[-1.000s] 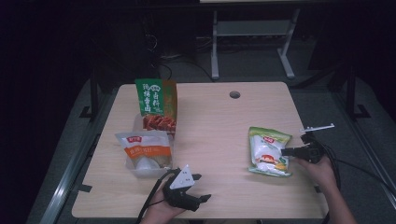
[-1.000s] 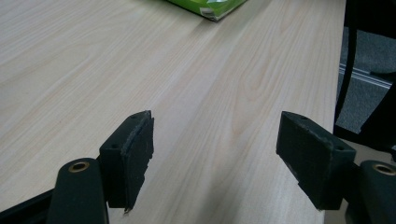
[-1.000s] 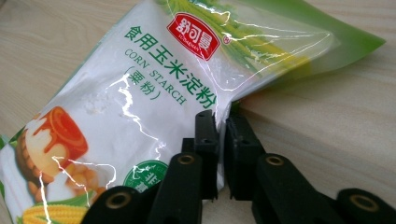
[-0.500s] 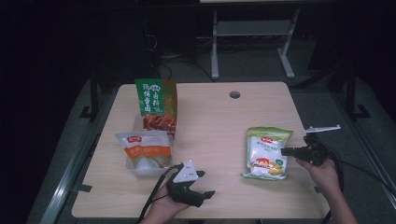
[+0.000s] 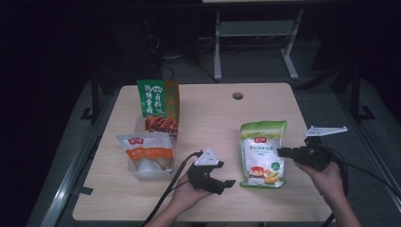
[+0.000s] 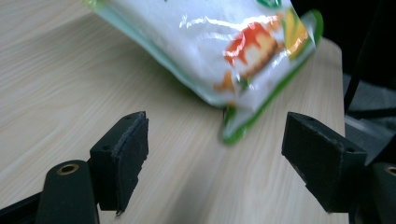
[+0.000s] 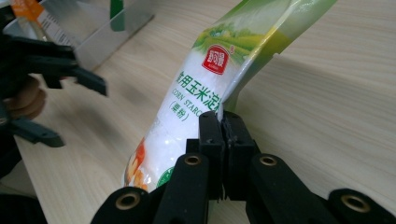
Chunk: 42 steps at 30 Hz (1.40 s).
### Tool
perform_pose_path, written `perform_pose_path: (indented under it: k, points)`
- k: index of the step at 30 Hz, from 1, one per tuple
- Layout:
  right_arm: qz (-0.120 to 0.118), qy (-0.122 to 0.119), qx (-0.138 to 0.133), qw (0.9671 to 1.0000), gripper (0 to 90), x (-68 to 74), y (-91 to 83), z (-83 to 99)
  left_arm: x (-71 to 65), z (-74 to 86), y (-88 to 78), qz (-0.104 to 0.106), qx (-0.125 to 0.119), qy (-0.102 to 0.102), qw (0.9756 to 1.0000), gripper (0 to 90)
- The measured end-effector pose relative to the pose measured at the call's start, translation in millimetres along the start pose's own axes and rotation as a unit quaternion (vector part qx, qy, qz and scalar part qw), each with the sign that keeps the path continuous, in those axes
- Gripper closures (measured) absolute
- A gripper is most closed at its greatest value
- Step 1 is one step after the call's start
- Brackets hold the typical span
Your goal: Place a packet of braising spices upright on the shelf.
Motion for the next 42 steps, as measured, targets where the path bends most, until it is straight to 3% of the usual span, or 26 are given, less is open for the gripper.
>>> perform_pose_path:
  k: [3,4,5,8,9,11,12,13,14,18,20,22,23,25,26,28,29,30,31,32,33,34,35,36,37,42]
  points:
    - [-0.012,-0.018,0.0,0.9998,88.1,6.0,1.1,3.5,0.8,-2.5,21.3,0.008,0.01,-0.018,0.9997,22.4]
    - [-0.012,-0.018,0.0,0.9998,88.1,6.0,1.1,3.5,0.8,-2.5,21.3,0.008,0.01,-0.018,0.9997,22.5]
    - [-0.015,-0.022,-0.004,0.9996,88.1,7.5,1.2,5.0,0.6,-4.0,29.8,0.021,0.012,-0.039,0.9989,22.5]
    - [-0.019,-0.028,-0.003,0.9994,88.1,8.7,0.8,6.0,1.2,-5.6,36.4,0.03,0.012,-0.051,0.9981,23.1]
    - [-0.019,-0.035,-0.005,0.9992,88.0,10.0,0.8,6.1,1.1,-7.8,42.5,0.042,0.012,-0.071,0.9965,23.7]
    - [-0.023,-0.037,-0.008,0.999,88.1,12.3,1.1,5.7,2.5,-9.6,46.8,0.058,0.017,-0.087,0.9944,24.7]
    - [-0.023,-0.037,-0.008,0.999,88.1,12.3,1.1,5.7,2.5,-9.6,46.8,0.058,0.017,-0.087,0.9944,27.3]
    - [-0.027,-0.045,-0.009,0.9986,88.1,15.0,2.5,4.8,2.6,-12.0,47.2,0.092,0.016,-0.112,0.9894,32.3]
    - [-0.028,-0.051,-0.009,0.9983,88.1,17.0,3.8,3.9,3.3,-13.7,46.9,0.1,0.009,-0.118,0.988,35.5]
    - [-0.036,-0.059,-0.011,0.9976,88.1,24.5,7.4,0.2,6.0,-16.8,42.5,0.108,0.009,-0.131,0.9855,51.7]
    - [-0.041,-0.063,-0.01,0.9971,88.2,27.9,9.9,-1.8,7.2,-16.8,41.5,0.111,0.01,-0.127,0.9856,61.4]
    - [-0.047,-0.067,-0.009,0.9966,88.2,31.7,13.3,-4.2,12.0,-17.8,39.4,0.12,0.005,-0.16,0.9797,69.5]
    - [-0.047,-0.071,-0.007,0.9963,88.2,33.2,15.7,-5.6,13.4,-18.1,38.8,0.118,0.002,-0.167,0.9788,73.3]
    - [-0.047,-0.073,-0.007,0.9962,88.2,35.6,19.5,-7.7,17.5,-19.9,35.9,0.108,-0.006,-0.174,0.9788,77.4]
    - [-0.047,-0.076,-0.008,0.996,88.2,36.5,20.9,-8.6,20.0,-20.3,33.7,0.1,-0.007,-0.167,0.9809,78.3]
    - [-0.05,-0.078,-0.012,0.9956,88.2,37.9,24.1,-10.8,21.3,-21.6,31.4,0.091,-0.012,-0.168,0.9816,79.7]
    - [-0.051,-0.08,-0.014,0.9954,88.2,38.6,25.7,-12.3,25.3,-23.9,25.3,0.067,-0.02,-0.154,0.9855,80.1]
    - [-0.052,-0.081,-0.014,0.9953,88.1,39.1,27.6,-13.8,25.3,-23.9,25.3,0.067,-0.02,-0.154,0.9855,80.4]
    - [-0.05,-0.082,-0.015,0.9953,88.1,39.4,30.2,-15.3,29.6,-26.3,17.8,0.035,-0.027,-0.132,0.9902,80.7]
    - [-0.05,-0.082,-0.015,0.9953,88.1,39.4,30.2,-15.3,29.6,-26.3,17.8,0.035,-0.027,-0.132,0.9902,81.0]
    - [-0.048,-0.087,-0.008,0.995,88.0,39.4,36.5,-17.4,33.2,-28.1,11.1,0.004,-0.033,-0.112,0.9931,81.2]
    - [-0.047,-0.088,-0.005,0.995,87.9,39.4,39.2,-18.0,33.2,-28.1,11.1,0.004,-0.033,-0.112,0.9931,81.4]
    - [-0.05,-0.089,-0.001,0.9948,87.8,39.2,44.2,-18.5,38.0,-28.2,3.0,-0.028,-0.036,-0.088,0.9951,81.6]
    - [-0.05,-0.089,-0.001,0.9948,87.8,39.2,44.2,-18.5,38.0,-28.2,3.0,-0.028,-0.036,-0.088,0.9951,81.7]
    - [-0.058,-0.087,0.009,0.9945,87.7,39.0,52.4,-18.3,41.7,-25.2,-2.1,-0.045,-0.033,-0.074,0.9957,81.8]
    - [-0.063,-0.086,0.029,0.9938,86.6,38.2,66.6,-16.1,45.3,-18.1,-8.9,-0.056,-0.035,-0.068,0.9955,82.3]
Point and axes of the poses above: each handheld gripper's, and its own axes: y roughly forward along the jaws, z roughly out of its underside, x roughly to its left, the point moved 6 cm from there along y, roughly forward along the jaws, and after that the axes turned 14 degrees about -z, right-handed, at the moved point
